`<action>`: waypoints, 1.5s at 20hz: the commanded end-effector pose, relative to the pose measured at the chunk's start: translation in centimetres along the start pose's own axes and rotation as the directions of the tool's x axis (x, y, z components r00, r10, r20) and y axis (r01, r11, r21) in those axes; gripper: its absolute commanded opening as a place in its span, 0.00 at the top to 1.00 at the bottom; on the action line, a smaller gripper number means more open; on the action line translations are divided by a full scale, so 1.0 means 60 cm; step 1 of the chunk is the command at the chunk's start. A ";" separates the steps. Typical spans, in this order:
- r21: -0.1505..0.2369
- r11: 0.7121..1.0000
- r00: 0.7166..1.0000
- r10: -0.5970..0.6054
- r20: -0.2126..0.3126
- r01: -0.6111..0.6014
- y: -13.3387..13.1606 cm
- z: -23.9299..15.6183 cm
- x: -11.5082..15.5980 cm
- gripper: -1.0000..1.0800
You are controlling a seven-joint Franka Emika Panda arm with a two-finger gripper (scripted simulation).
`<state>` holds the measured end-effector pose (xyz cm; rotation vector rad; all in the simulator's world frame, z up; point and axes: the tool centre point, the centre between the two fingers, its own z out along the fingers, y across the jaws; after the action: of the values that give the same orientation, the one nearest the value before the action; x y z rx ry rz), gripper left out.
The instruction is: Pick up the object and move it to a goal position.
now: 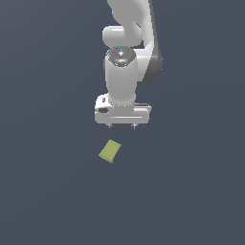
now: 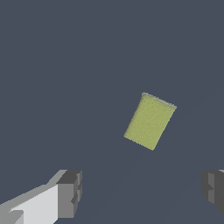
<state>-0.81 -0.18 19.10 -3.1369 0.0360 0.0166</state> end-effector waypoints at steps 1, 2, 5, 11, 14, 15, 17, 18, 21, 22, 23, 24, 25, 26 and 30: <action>0.000 1.000 1.000 0.000 0.000 0.000 0.000 0.000 0.000 0.04; 0.000 1.000 1.000 -0.001 0.000 0.001 0.000 0.000 0.000 0.04; 0.001 1.000 1.000 -0.016 0.002 0.016 -0.006 -0.004 -0.001 0.04; 0.003 0.998 0.998 -0.058 0.007 0.058 -0.019 -0.017 -0.006 0.04; 0.003 0.999 0.999 -0.054 0.007 0.054 -0.018 -0.015 -0.005 0.04; 0.003 0.999 0.999 -0.048 0.007 0.048 -0.017 -0.013 -0.004 0.04; 0.004 0.999 0.999 -0.033 0.006 0.033 -0.014 -0.006 -0.001 0.04; 0.005 1.000 1.000 -0.022 0.006 0.022 -0.011 -0.001 0.001 0.04; 0.007 1.000 1.000 0.023 0.005 -0.023 -0.001 0.020 0.008 0.04; 0.008 0.999 0.999 0.041 0.005 -0.041 0.003 0.029 0.010 0.04; 0.009 0.998 0.998 0.062 0.004 -0.062 0.008 0.039 0.013 0.04; 0.009 0.996 0.996 0.085 0.003 -0.085 0.014 0.050 0.017 0.04; 0.010 0.994 0.994 0.109 0.003 -0.110 0.020 0.062 0.020 0.04; 0.010 0.991 0.991 0.136 0.002 -0.136 0.026 0.075 0.023 0.04; 0.009 0.968 0.968 0.250 -0.002 -0.250 0.056 0.132 0.034 0.04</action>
<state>0.90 -2.87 12.43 -3.1076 0.3621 0.0152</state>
